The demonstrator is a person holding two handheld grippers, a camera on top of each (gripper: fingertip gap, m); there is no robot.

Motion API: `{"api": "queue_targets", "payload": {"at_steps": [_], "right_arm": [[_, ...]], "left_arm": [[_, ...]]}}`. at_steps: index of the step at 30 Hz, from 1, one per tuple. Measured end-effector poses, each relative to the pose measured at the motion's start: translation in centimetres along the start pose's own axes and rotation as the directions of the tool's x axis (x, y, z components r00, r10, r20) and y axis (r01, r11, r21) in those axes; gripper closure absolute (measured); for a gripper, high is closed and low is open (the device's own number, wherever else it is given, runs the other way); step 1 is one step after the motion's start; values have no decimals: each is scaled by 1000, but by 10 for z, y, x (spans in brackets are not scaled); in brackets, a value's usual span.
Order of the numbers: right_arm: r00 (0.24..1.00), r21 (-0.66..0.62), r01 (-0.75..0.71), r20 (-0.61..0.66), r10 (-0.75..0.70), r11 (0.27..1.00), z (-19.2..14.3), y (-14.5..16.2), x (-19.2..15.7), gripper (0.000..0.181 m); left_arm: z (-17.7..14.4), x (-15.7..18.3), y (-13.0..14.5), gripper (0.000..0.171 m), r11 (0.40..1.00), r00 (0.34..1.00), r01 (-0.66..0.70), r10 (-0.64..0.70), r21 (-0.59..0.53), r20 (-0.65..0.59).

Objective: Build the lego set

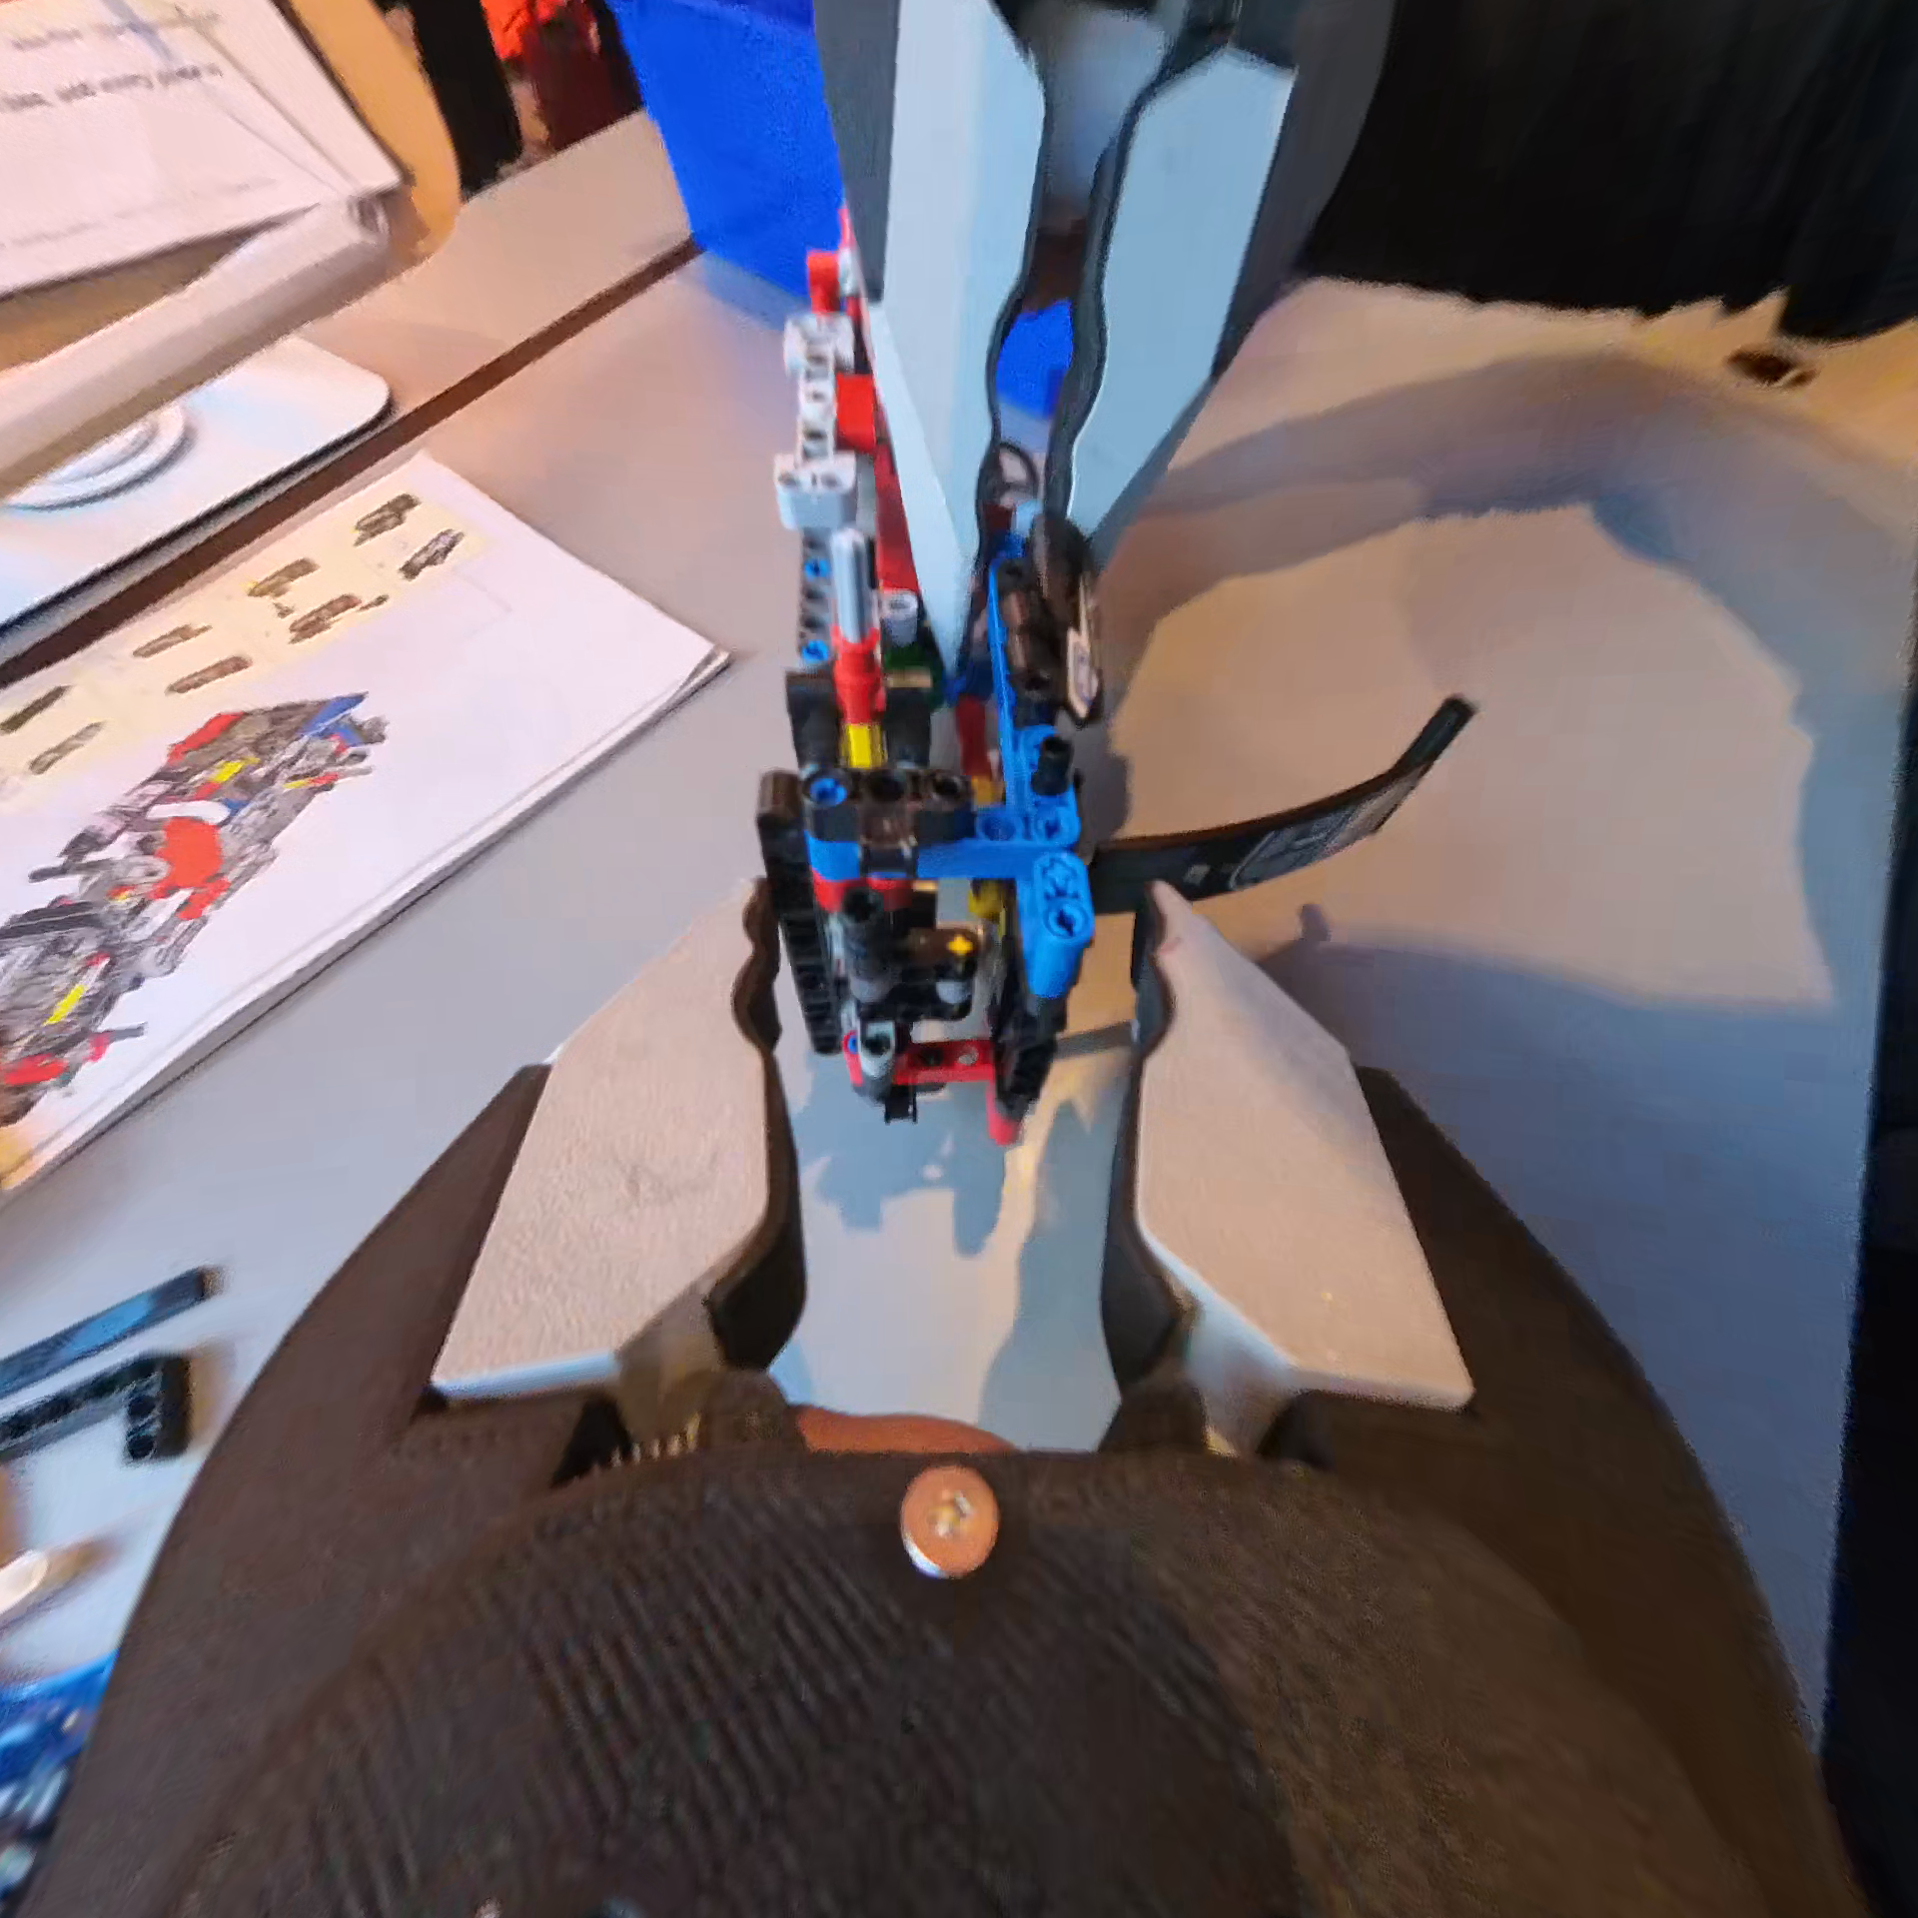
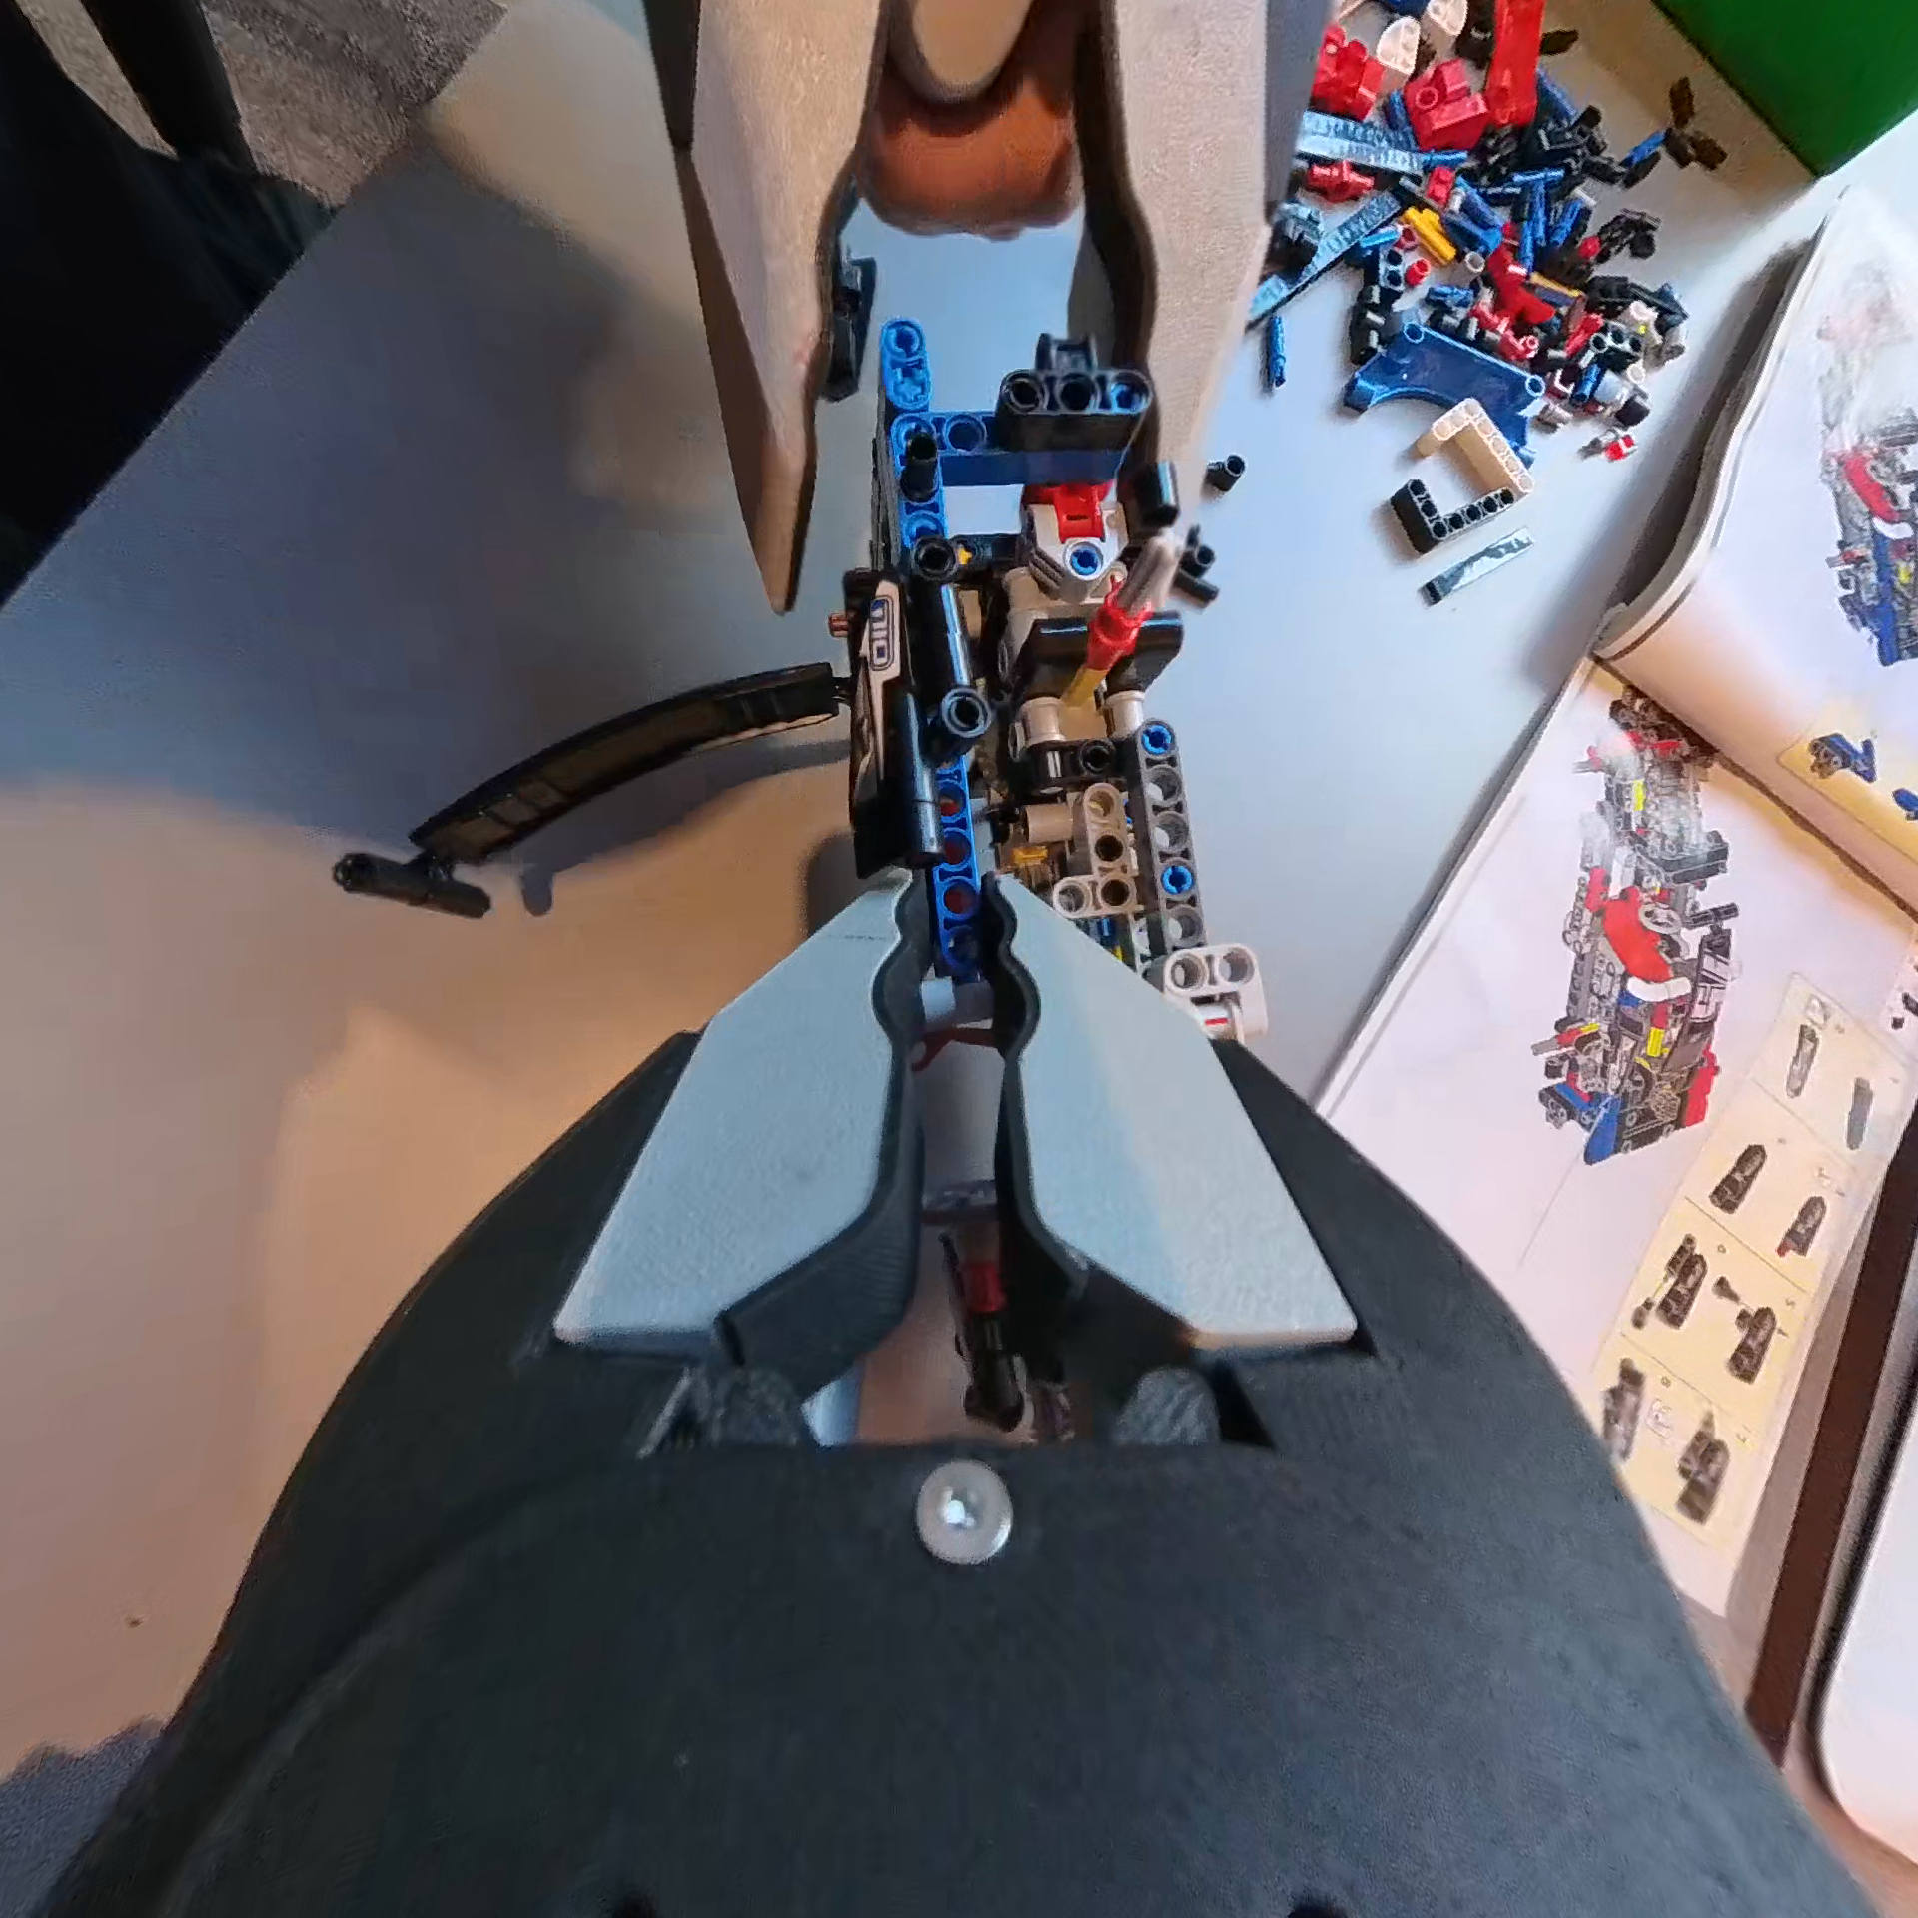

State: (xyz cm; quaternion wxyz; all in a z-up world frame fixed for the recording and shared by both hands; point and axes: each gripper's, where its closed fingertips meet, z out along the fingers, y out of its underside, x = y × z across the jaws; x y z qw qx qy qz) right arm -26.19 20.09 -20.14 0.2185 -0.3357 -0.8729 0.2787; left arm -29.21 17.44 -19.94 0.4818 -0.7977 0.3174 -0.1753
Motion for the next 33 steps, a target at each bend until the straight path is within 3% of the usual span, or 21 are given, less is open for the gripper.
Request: {"api": "queue_targets", "payload": {"at_steps": [6,11,13,17,19,21,24,26,28,30,33], "right_arm": [[997,1,-22,-71,22,1000,1,2,-8,176],[982,-32,1,-187,-7,999,4,14,-23,175],[972,-11,0,-233,-3,1000,-1,14,-26,173],[954,91,-100,-274,121,991,-23,10,-34,156],[916,197,-213,-300,266,957,-39,8,-38,152],[843,391,-388,-216,493,835,-51,-4,-47,147],[659,643,-641,181,730,419,-54,-33,-63,146],[491,639,-749,358,794,176,-41,-34,-63,155],[329,573,-820,441,835,20,-22,-25,-60,154],[215,547,-830,501,838,-114,-16,-19,-53,152],[139,525,-825,548,825,-210,-12,-15,-49,147]], "left_arm": [[4,3,-7,111,993,998,21,-13,113,-66],[11,19,-1,111,972,973,-220,213,83,86],[13,23,-4,112,970,974,-211,198,117,113],[10,22,-7,115,962,968,-215,187,168,166],[10,22,-7,115,960,964,-229,199,164,179],[10,22,-7,115,963,964,-223,194,155,181],[10,23,-7,115,962,966,-219,190,162,177],[9,23,-7,115,963,966,-212,181,165,183],[9,22,-7,116,966,965,-202,168,160,201],[9,23,-7,116,967,964,-199,163,161,211],[7,25,-6,116,963,966,-203,167,178,199]]}}
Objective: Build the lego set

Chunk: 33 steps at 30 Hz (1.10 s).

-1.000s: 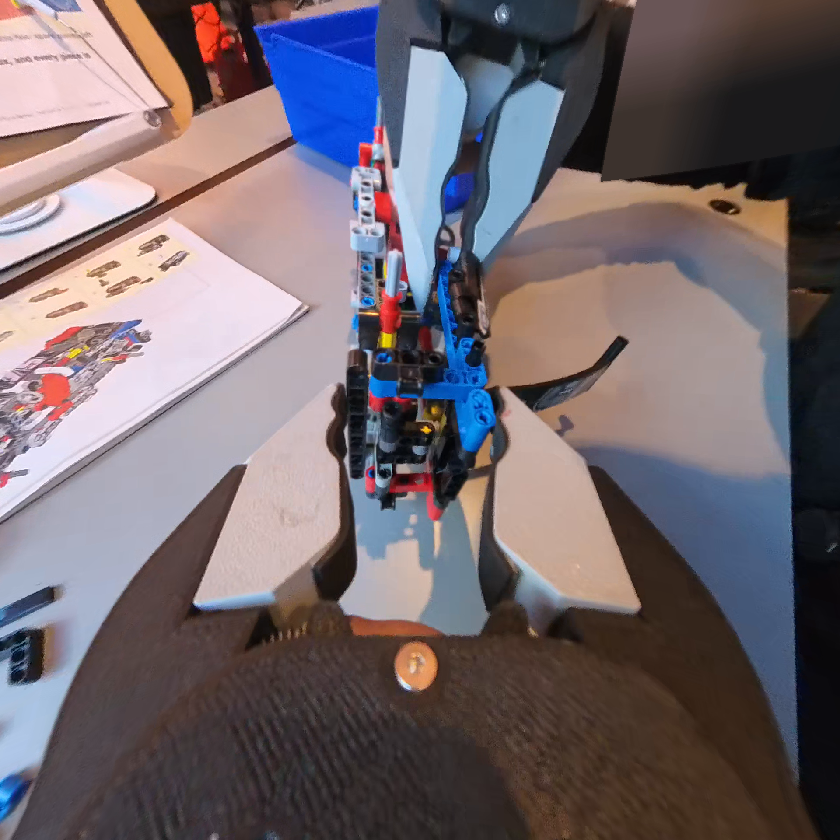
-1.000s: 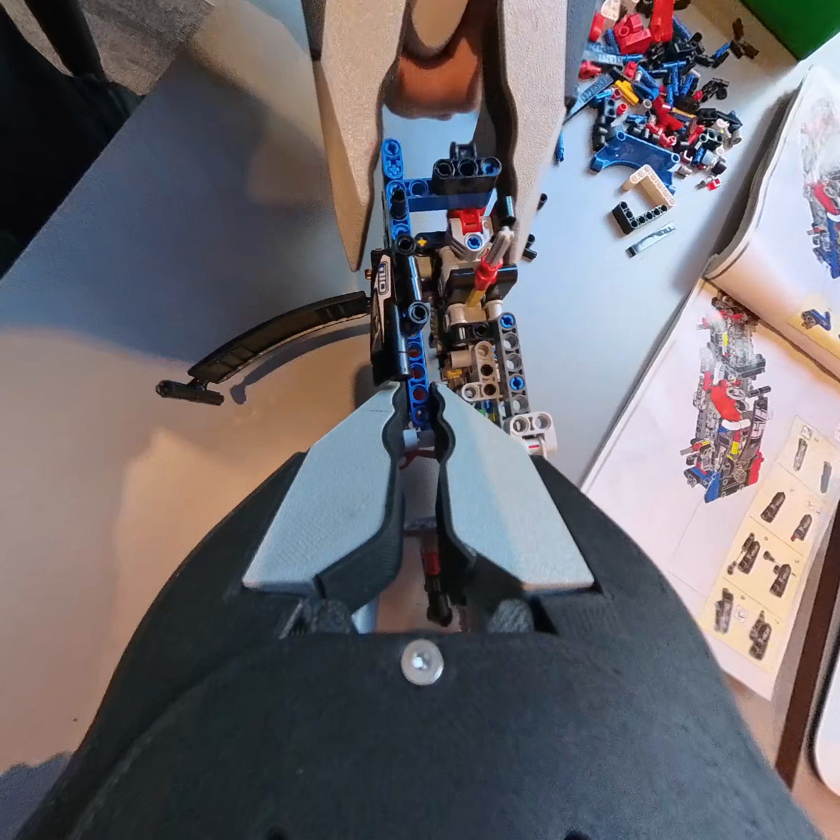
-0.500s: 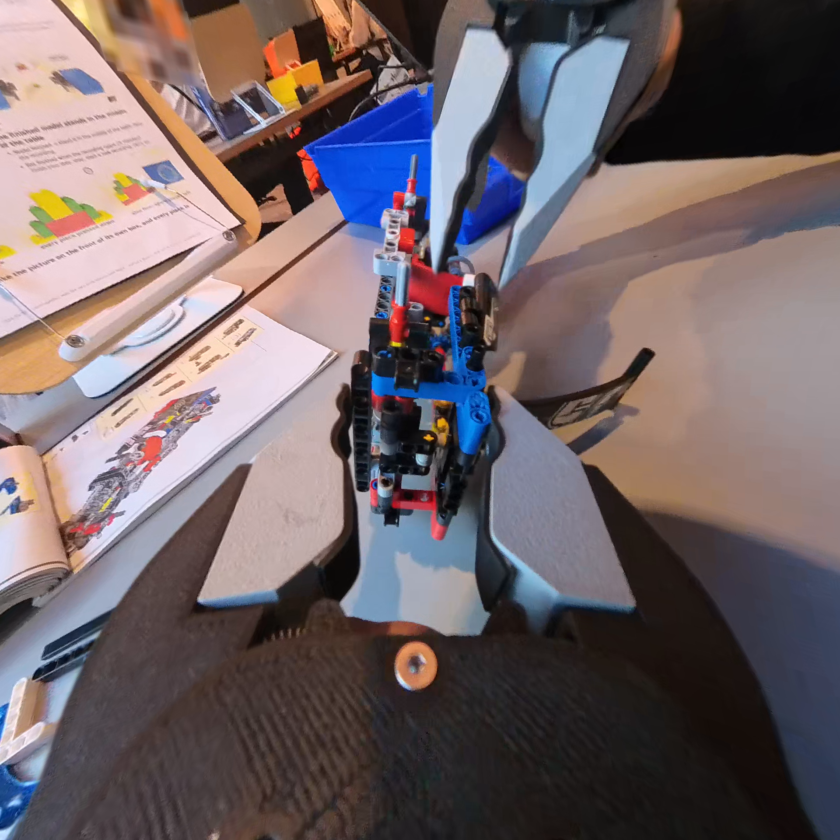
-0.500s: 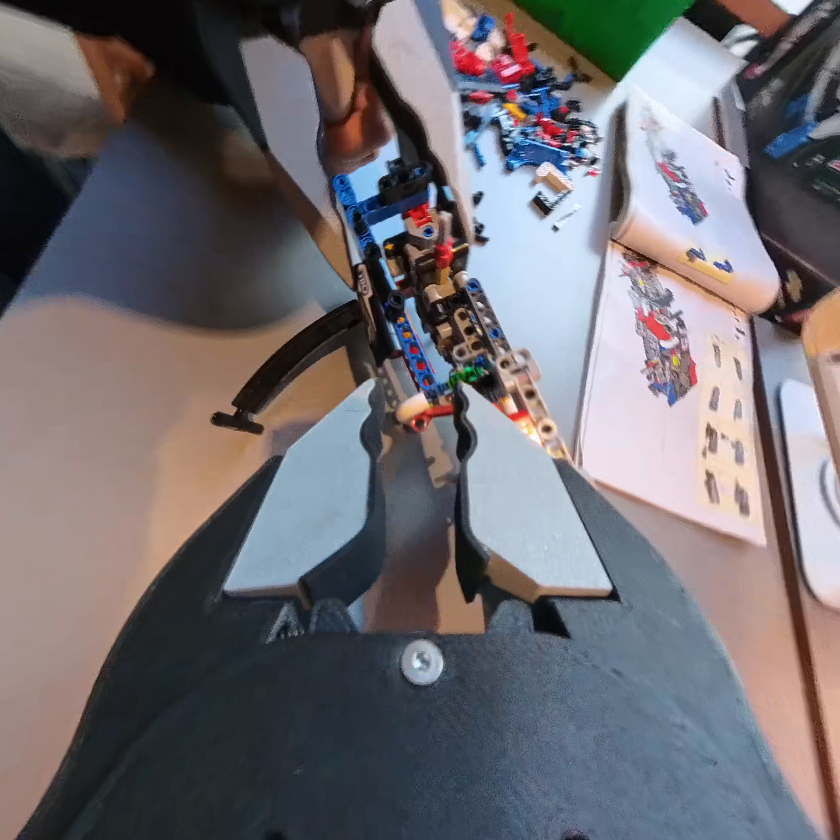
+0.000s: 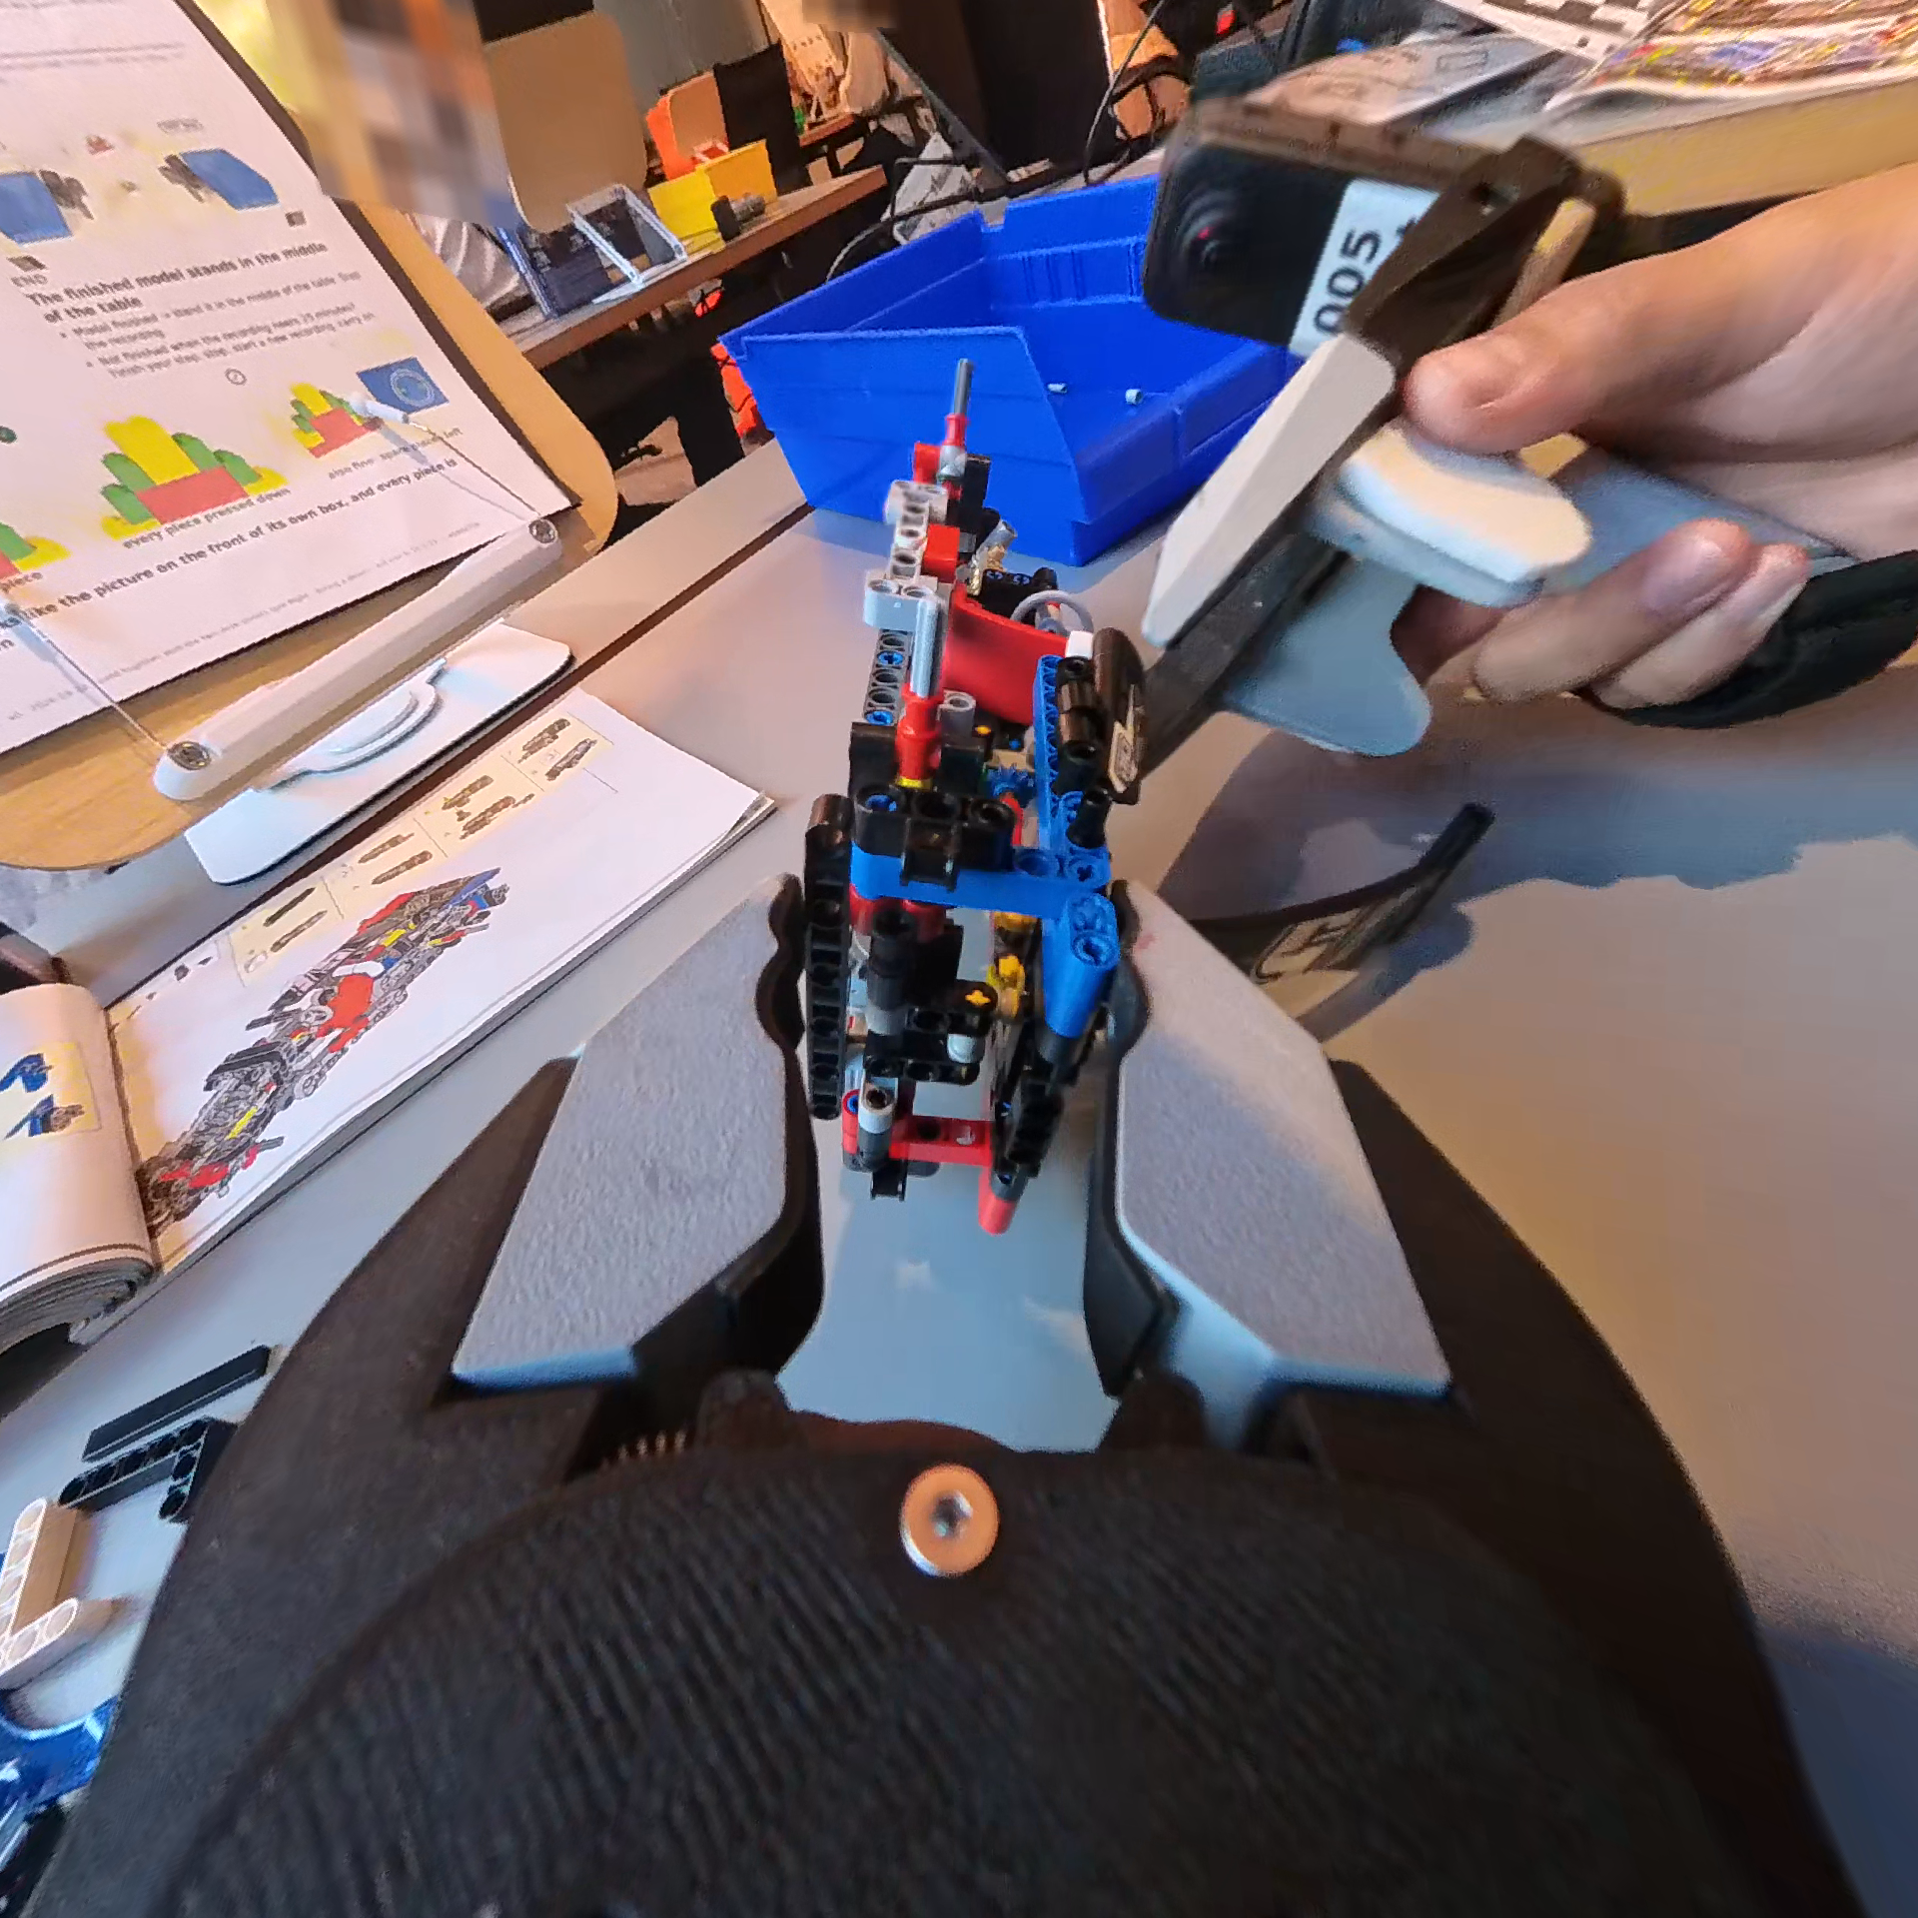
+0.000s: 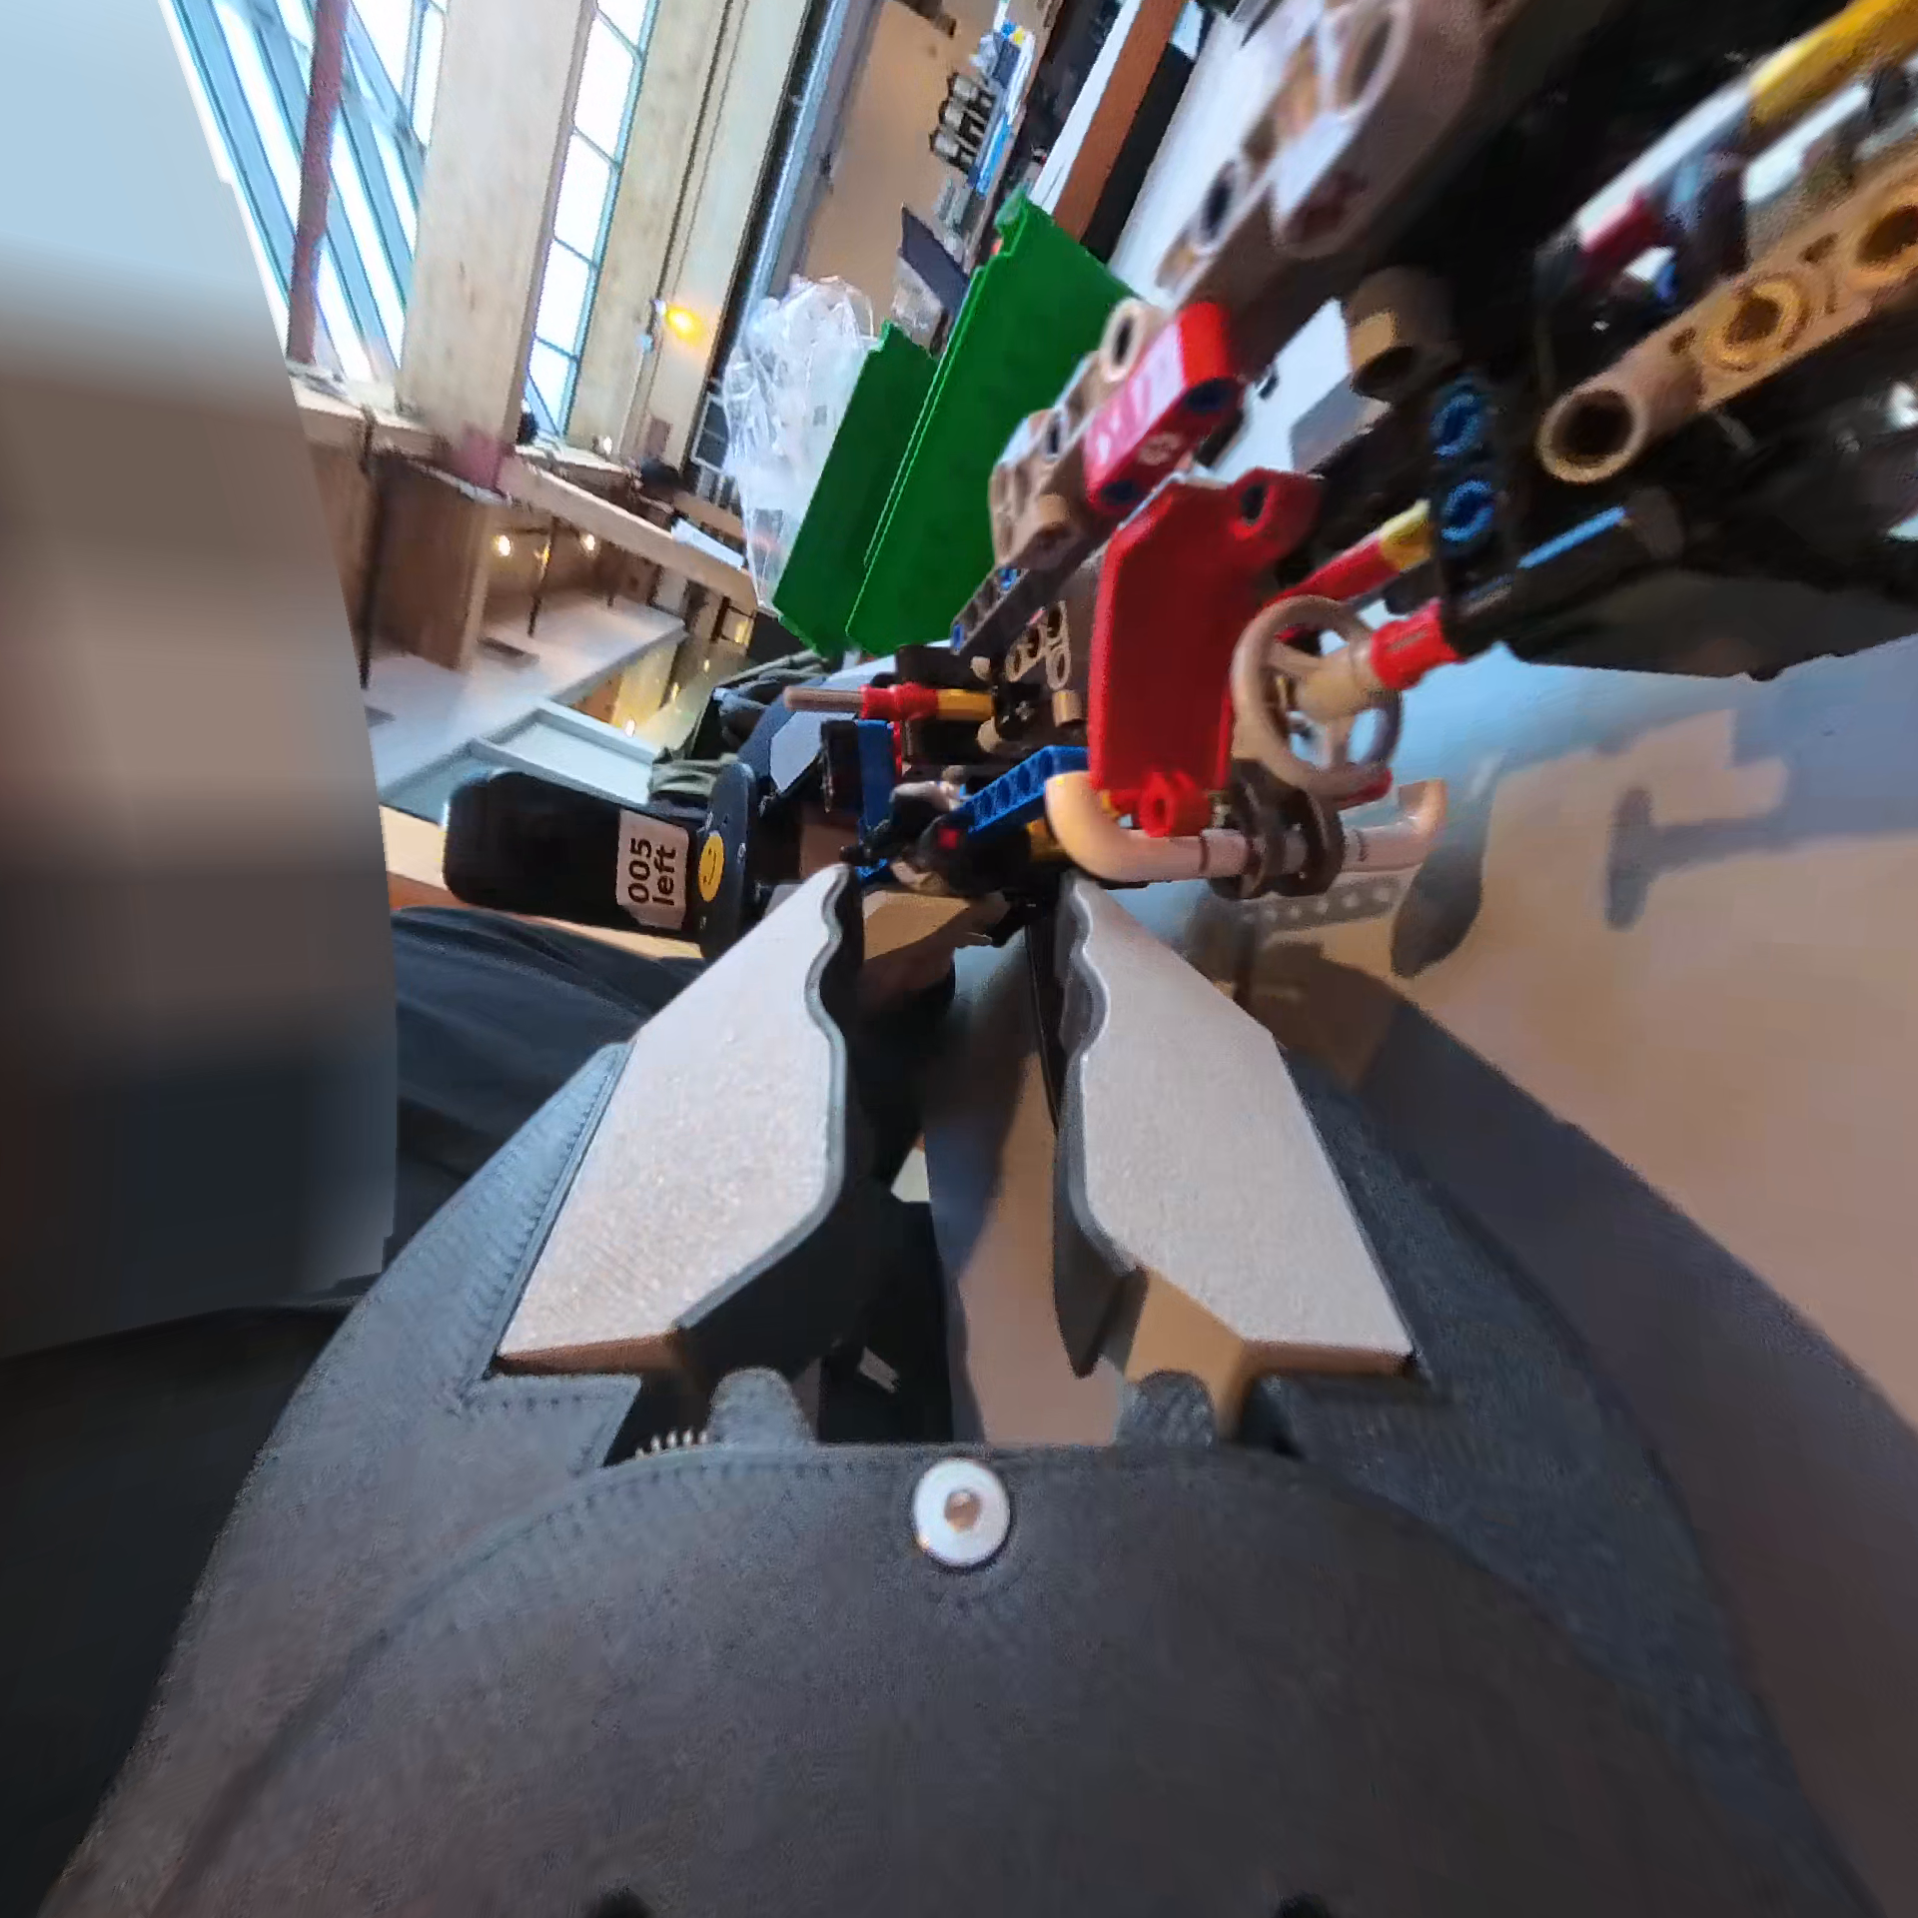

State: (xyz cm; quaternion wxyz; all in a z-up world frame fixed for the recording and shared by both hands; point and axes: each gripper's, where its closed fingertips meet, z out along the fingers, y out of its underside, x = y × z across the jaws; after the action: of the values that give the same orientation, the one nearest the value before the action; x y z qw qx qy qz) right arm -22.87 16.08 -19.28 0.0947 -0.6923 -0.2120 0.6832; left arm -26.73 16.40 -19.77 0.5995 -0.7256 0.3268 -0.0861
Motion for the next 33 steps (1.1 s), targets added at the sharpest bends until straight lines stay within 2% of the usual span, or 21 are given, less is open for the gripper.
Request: {"api": "queue_targets", "payload": {"at_steps": [8,13,14,16,17,18,19,20,22,24,27,28,29,30,33], "right_arm": [[982,63,-165,102,158,984,14,-6,-9,146],[982,-7,-181,49,181,983,12,10,-1,145],[988,-29,-154,14,155,988,7,17,1,145],[999,-103,-23,-37,19,994,-6,27,-6,158],[992,-139,98,-66,-108,985,-12,27,-12,163],[953,-192,254,-115,-279,948,-18,24,-16,165],[873,-269,412,-158,-462,870,-22,18,-19,163],[763,-354,540,-178,-622,764,-22,12,-21,165],[549,-503,680,-132,-825,533,-13,1,-24,155],[377,-591,742,-24,-926,318,-1,-2,-22,149],[62,-653,757,127,-990,-36,7,-8,-9,159],[-15,-662,737,187,-982,-138,8,-7,-4,164],[-67,-659,721,241,-968,-214,8,-6,-2,167],[-91,-652,714,277,-957,-257,9,-6,-1,166],[-80,-646,706,334,-939,-290,10,-8,-2,164]], "left_arm": [[-1,0,-1,116,999,1000,18,-18,33,0],[-2,0,-1,116,999,1000,14,-14,36,-1],[-2,-1,-1,117,999,1000,22,-22,37,-2],[-3,-2,-1,116,998,999,42,-41,41,-18],[-3,-2,-1,116,998,999,41,-41,42,-20],[-3,-3,0,116,998,999,35,-35,42,-20],[-3,-2,0,116,999,999,31,-30,42,-23],[-3,-2,0,116,999,999,31,-30,42,-24],[-3,-2,0,116,999,999,30,-29,43,-27],[-3,-1,-1,116,999,999,27,-26,46,-35],[-3,-2,-1,116,998,999,31,-29,49,-41],[-2,-3,-1,116,998,999,30,-28,49,-40],[-2,-3,-1,116,998,999,28,-26,49,-40],[-2,-3,-1,116,998,999,27,-25,50,-40],[-2,-3,-1,116,998,998,36,-34,53,-50]]}}
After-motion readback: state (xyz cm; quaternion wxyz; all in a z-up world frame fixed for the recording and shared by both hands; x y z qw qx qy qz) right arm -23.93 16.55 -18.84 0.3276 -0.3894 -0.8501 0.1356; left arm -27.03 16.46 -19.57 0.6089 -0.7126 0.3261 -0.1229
